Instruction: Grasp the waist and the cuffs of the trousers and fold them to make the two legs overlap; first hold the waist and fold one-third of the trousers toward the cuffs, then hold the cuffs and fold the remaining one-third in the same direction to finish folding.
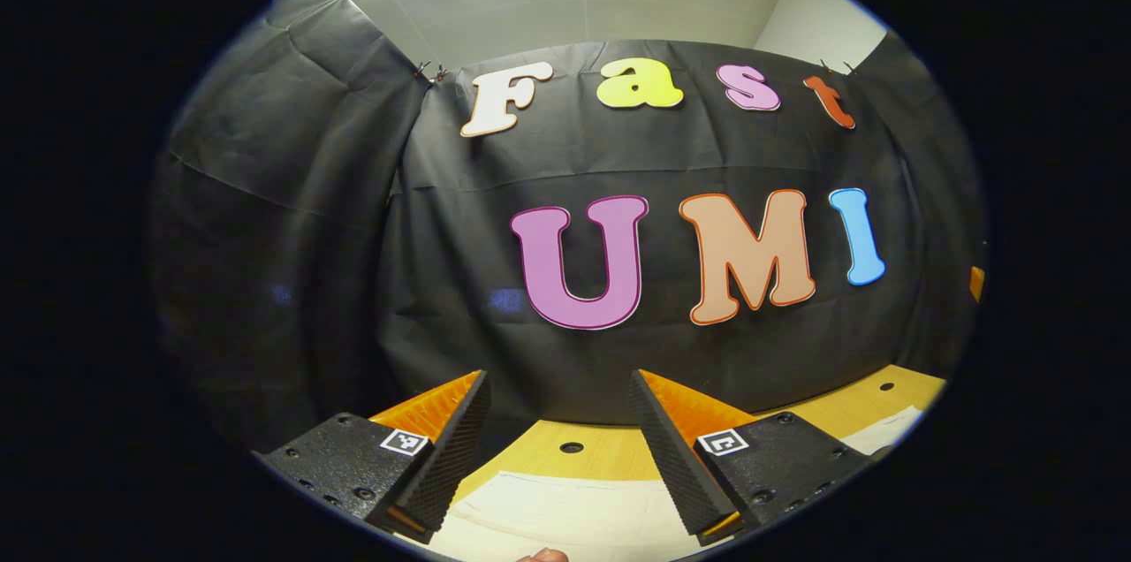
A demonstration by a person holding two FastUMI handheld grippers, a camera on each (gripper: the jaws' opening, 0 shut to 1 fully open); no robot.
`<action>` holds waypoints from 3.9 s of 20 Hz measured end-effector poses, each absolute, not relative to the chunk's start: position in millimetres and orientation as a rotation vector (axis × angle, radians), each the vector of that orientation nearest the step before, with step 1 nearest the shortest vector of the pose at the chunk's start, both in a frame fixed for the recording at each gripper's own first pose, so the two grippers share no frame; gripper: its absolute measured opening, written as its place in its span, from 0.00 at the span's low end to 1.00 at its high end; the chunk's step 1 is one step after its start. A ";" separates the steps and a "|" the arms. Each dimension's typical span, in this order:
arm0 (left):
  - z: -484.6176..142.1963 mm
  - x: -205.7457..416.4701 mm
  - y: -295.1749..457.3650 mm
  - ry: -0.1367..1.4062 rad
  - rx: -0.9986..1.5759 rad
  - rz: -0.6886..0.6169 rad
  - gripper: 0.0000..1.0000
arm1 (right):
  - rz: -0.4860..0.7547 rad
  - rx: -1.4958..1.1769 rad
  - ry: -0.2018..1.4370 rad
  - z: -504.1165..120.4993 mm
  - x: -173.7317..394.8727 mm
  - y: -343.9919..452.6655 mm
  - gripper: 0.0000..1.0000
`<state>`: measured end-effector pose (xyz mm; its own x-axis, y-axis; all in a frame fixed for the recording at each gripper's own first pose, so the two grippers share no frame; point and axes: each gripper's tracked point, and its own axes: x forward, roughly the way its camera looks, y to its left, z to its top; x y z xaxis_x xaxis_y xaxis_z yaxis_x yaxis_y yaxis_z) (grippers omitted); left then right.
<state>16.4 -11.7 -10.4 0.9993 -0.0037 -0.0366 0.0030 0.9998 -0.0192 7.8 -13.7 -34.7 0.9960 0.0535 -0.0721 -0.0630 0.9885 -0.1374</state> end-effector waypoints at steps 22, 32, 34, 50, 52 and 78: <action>-26.3 3.4 -23.8 0.070 0.007 0.018 0.94 | 0.355 -0.817 0.428 -205.1 -104.5 -98.2 0.98; -38.8 -7.9 -16.4 0.100 0.048 0.040 0.92 | 0.625 -1.038 0.586 -295.8 -159.6 -102.8 1.00; -41.0 -8.5 -12.9 0.108 0.058 0.046 0.92 | 0.668 -1.069 0.619 -311.5 -171.2 -104.1 0.98; -59.1 -12.7 6.3 0.141 0.167 0.066 0.96 | 0.776 -1.190 0.687 -369.8 -163.3 -97.7 0.84; -65.2 -12.7 8.7 0.151 0.185 0.063 0.96 | 0.774 -1.204 0.685 -374.4 -156.9 -94.6 0.80; -265.8 -136.2 70.7 0.587 0.736 -0.274 0.96 | 0.720 -1.213 0.726 -394.2 -156.2 -90.5 0.11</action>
